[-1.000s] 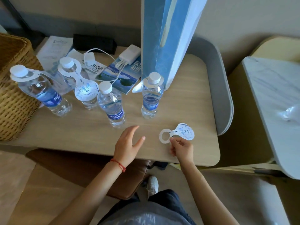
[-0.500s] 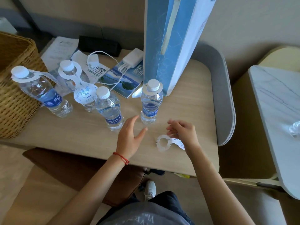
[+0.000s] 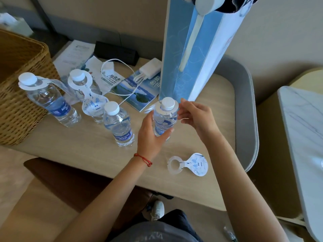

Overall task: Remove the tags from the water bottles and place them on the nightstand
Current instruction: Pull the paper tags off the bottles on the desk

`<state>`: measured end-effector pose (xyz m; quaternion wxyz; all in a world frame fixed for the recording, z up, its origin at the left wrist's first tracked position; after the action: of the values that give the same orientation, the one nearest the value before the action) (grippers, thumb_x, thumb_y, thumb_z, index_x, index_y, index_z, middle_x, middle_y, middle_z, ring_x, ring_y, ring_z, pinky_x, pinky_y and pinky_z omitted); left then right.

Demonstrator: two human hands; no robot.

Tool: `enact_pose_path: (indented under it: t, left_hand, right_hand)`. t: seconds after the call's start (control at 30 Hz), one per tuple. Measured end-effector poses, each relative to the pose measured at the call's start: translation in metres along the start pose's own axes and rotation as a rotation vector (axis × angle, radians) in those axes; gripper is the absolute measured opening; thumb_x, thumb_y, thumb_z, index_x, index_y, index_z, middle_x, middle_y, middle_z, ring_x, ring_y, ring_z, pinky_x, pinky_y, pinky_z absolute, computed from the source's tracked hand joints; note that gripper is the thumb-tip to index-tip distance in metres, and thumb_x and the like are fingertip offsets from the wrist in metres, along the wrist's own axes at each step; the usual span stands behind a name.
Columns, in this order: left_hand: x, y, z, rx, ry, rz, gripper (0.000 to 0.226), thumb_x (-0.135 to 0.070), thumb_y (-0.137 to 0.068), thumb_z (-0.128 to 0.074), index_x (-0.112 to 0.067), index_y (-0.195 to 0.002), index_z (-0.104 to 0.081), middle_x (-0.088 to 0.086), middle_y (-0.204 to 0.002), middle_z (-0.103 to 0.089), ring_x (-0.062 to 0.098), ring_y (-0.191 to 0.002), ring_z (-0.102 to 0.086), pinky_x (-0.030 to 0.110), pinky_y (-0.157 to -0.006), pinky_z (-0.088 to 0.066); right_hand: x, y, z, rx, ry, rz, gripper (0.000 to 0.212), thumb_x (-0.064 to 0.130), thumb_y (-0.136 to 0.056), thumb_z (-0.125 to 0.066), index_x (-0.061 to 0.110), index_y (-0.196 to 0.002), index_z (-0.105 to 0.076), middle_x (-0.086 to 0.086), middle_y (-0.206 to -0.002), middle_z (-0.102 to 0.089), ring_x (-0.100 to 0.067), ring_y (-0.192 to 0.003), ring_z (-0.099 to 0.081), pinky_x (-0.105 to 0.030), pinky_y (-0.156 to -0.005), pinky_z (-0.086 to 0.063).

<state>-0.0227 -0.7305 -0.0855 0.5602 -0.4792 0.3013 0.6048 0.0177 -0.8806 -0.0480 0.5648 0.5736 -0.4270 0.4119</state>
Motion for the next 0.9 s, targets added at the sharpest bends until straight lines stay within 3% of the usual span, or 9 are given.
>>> enact_pose_path:
  t: [0.2, 0.4, 0.6, 0.9]
  left_hand:
    - [0.0, -0.006, -0.004, -0.017, 0.041, 0.019, 0.075, -0.022, -0.067, -0.08, -0.006, -0.13, -0.043, 0.011, -0.127, -0.055, 0.013, -0.109, -0.054, 0.001, -0.082, -0.04]
    - [0.0, -0.008, -0.004, -0.016, 0.053, 0.013, 0.072, -0.023, -0.066, -0.08, -0.009, -0.127, -0.044, 0.007, -0.126, -0.057, 0.007, -0.105, -0.054, 0.011, -0.084, -0.047]
    - [0.001, -0.008, -0.004, -0.011, 0.05, 0.002, 0.073, -0.025, -0.066, -0.08, -0.009, -0.127, -0.044, 0.007, -0.127, -0.056, 0.009, -0.106, -0.055, 0.009, -0.082, -0.047]
    - [0.002, -0.008, -0.004, -0.005, 0.052, -0.009, 0.071, -0.026, -0.066, -0.08, -0.011, -0.126, -0.044, 0.005, -0.125, -0.057, 0.011, -0.106, -0.057, 0.006, -0.082, -0.045]
  right_hand:
    - [0.003, -0.007, -0.004, 0.037, 0.033, 0.007, 0.022, 0.019, -0.084, -0.065, 0.011, -0.065, -0.063, 0.002, -0.056, -0.061, -0.009, -0.051, -0.054, -0.017, -0.05, -0.045]
    - [0.001, -0.01, -0.006, 0.041, 0.012, 0.019, 0.024, 0.013, -0.082, -0.065, 0.01, -0.059, -0.061, 0.004, -0.05, -0.057, -0.008, -0.047, -0.05, -0.018, -0.048, -0.042]
    - [0.007, -0.01, -0.009, 0.047, -0.105, 0.088, 0.034, 0.008, -0.084, -0.062, 0.013, -0.051, -0.06, 0.003, -0.046, -0.053, -0.011, -0.046, -0.044, -0.02, -0.047, -0.037]
    - [0.017, -0.002, -0.015, 0.036, -0.138, 0.162, 0.03, 0.008, -0.084, -0.062, 0.01, -0.055, -0.06, 0.002, -0.047, -0.053, -0.01, -0.046, -0.042, -0.02, -0.046, -0.035]
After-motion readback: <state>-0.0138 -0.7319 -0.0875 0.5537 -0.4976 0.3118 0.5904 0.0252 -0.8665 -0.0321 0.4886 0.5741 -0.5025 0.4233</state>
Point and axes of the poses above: each hand's wrist, its own y-axis away from the middle knuckle, its own z-axis out of the back of the hand, x = y × z, the point moved 7 cm from there along -y, towards the middle knuckle
